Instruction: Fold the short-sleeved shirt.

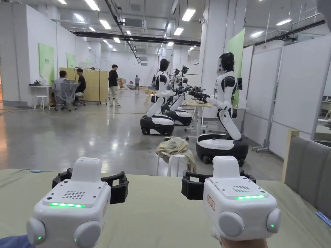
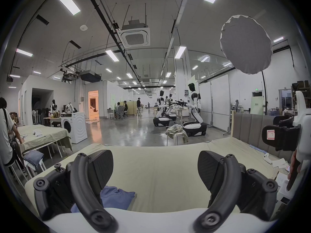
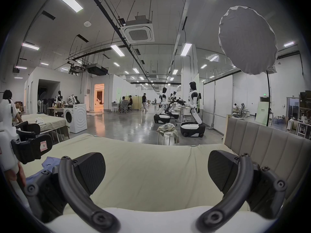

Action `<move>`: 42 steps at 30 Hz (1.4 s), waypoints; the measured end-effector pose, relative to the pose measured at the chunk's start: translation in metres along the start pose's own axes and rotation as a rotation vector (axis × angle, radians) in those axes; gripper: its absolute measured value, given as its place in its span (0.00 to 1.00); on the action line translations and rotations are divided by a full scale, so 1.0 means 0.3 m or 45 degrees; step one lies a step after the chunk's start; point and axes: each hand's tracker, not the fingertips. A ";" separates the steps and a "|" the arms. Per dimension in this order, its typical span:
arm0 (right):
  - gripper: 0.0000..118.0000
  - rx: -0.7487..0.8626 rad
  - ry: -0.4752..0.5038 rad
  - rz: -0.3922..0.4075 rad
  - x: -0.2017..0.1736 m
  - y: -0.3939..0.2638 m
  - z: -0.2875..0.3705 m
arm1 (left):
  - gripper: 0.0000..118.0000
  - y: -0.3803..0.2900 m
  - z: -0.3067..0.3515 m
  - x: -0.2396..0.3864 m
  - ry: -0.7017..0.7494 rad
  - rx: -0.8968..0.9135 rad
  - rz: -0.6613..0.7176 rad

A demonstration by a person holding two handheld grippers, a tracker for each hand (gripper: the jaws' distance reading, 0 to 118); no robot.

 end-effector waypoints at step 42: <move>0.00 0.011 0.036 0.072 -0.157 0.033 0.058 | 0.04 -0.036 0.058 -0.145 0.086 -0.063 0.009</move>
